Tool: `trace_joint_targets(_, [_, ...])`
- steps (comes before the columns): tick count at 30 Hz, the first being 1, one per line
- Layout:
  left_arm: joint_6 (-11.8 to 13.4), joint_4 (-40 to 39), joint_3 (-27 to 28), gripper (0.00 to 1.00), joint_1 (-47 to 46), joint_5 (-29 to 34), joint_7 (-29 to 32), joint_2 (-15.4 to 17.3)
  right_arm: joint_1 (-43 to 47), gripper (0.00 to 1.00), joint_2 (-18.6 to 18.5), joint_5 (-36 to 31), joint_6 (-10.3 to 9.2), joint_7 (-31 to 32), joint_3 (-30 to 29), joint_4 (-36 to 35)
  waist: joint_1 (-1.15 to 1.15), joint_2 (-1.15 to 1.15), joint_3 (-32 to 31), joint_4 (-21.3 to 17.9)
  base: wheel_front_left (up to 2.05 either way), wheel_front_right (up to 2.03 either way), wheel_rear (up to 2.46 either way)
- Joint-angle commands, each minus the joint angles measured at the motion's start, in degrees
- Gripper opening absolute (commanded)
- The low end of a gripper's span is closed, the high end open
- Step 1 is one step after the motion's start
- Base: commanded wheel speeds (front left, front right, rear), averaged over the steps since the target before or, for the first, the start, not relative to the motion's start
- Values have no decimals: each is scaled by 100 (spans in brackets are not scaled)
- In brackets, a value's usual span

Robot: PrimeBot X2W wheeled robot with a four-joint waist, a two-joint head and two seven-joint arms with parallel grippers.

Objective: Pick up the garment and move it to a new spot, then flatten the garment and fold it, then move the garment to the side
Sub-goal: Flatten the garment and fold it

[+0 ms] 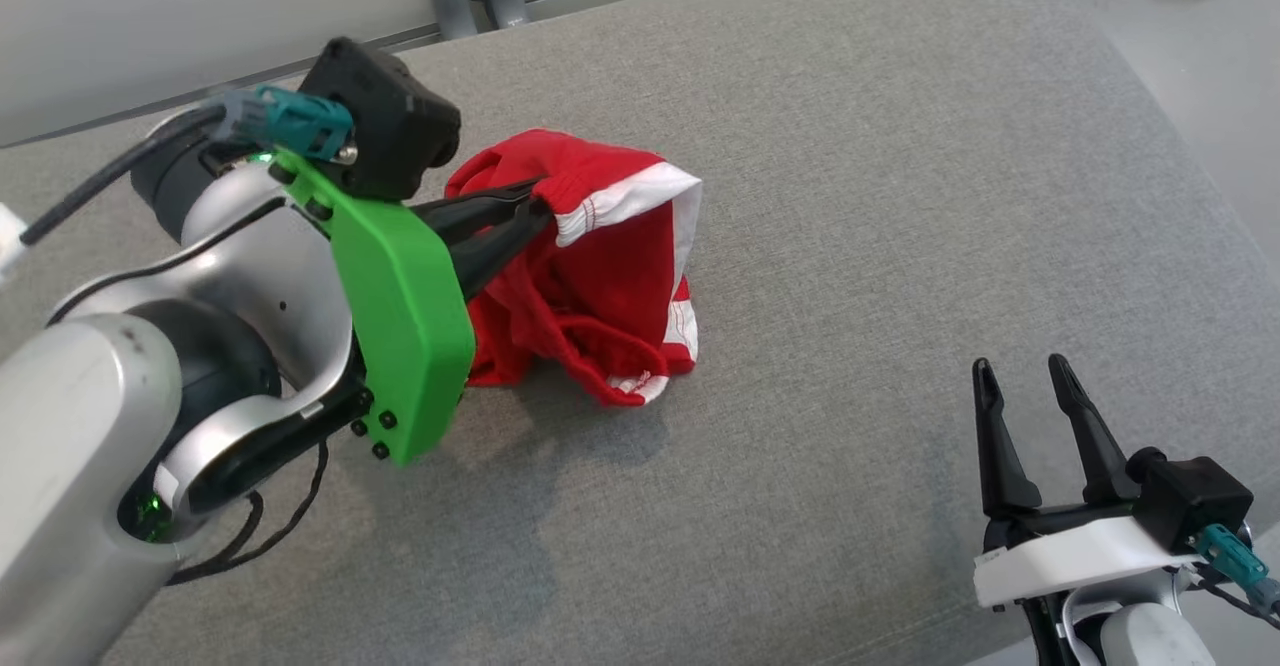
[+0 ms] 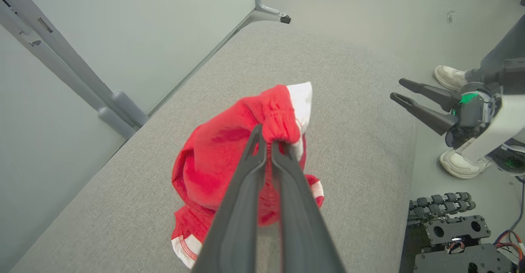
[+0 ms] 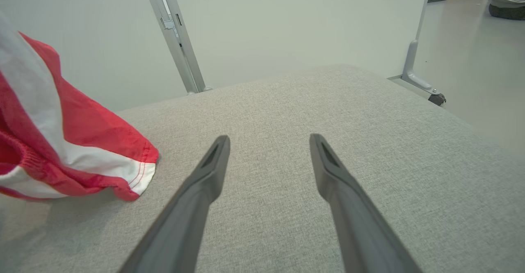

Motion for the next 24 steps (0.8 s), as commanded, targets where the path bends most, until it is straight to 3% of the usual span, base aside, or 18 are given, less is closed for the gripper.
trace_joint_targets(1, [-13, -27, -16, 0, -123, -58, 97, 9, -42, 100, -4, 15, 0, -3, -7, -8, 0, 40, 101, 118, 0, 0, 0])
trace_joint_targets(5, [-46, 64, -179, 0, -742, -113, 841, -22, -299, 100, -5, 131, 0, -3, 95, 1, 0, 40, 186, 153, 0, 0, 0])
trace_joint_targets(12, [-15, 823, -482, 0, -1827, 5, 1384, -829, -616, 100, -10, 371, 0, -3, 164, -13, 0, 40, 285, -224, 0, 0, 0])
trace_joint_targets(16, [74, 1279, -509, 0, -2321, 47, 1340, -1454, -670, 100, -5, 467, 0, -3, 181, -3, 0, 40, 352, -451, 0, 0, 0])
trace_joint_targets(24, [531, 2131, -408, 0, -2846, 236, 686, -2641, -615, 100, -5, 584, 0, -3, 122, 9, 0, 40, 417, -573, 0, 0, 0])
